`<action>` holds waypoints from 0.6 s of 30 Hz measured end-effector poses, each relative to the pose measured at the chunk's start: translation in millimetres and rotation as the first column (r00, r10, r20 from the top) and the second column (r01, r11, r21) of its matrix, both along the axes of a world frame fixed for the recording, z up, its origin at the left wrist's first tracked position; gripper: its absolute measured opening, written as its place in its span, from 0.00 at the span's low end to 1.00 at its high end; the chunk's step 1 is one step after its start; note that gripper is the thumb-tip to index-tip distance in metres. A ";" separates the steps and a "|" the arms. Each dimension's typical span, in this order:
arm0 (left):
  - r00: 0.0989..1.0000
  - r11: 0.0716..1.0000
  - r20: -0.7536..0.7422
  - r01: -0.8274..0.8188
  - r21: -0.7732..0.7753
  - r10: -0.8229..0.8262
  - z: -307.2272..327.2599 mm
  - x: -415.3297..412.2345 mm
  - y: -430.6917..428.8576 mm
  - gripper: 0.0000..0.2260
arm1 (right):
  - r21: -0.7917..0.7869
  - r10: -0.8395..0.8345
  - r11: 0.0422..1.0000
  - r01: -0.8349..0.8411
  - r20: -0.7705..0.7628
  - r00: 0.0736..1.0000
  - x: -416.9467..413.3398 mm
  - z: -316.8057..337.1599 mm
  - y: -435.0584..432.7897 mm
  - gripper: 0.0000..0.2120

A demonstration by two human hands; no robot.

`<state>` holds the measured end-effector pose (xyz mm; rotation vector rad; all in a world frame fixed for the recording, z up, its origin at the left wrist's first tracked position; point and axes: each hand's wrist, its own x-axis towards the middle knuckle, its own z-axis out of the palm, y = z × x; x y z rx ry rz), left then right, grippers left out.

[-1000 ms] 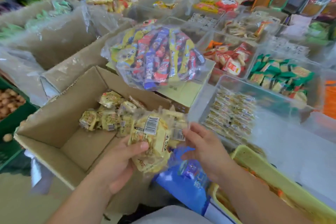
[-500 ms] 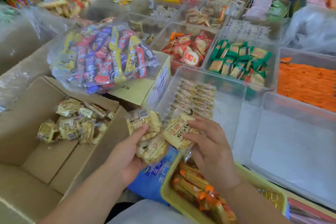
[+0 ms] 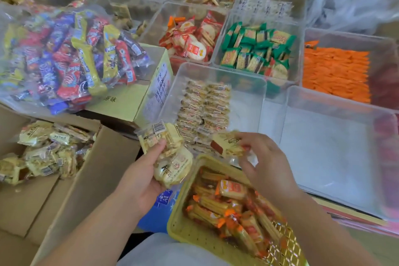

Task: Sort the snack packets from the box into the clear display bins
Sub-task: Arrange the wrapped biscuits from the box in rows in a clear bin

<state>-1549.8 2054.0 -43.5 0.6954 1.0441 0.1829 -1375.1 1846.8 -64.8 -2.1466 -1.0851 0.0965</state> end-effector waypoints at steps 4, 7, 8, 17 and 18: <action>1.000 1.000 0.008 -0.005 -0.003 0.005 -3.2 2.7 -1.2 0.18 | -0.262 0.111 0.964 -0.047 0.236 0.965 52.3 9.0 7.0 0.20; 1.000 1.000 0.020 0.011 -0.005 -0.010 -3.7 2.4 -4.0 0.16 | -0.619 0.379 0.766 -0.173 0.219 0.899 81.2 7.7 24.0 0.24; 1.000 1.000 0.023 0.017 0.002 -0.017 -3.7 2.4 -4.5 0.15 | -0.709 0.447 0.681 -0.183 0.205 0.871 87.2 4.8 31.3 0.25; 0.999 0.998 -0.008 0.036 0.048 -0.035 -3.2 -4.5 -3.4 0.25 | -0.918 0.511 0.388 -0.083 0.140 0.848 84.7 -30.8 80.1 0.20; 0.999 0.998 -0.011 0.032 0.046 -0.032 -3.3 -5.8 -2.9 0.25 | -0.925 0.505 0.366 -0.102 0.105 0.857 83.9 -35.6 81.6 0.21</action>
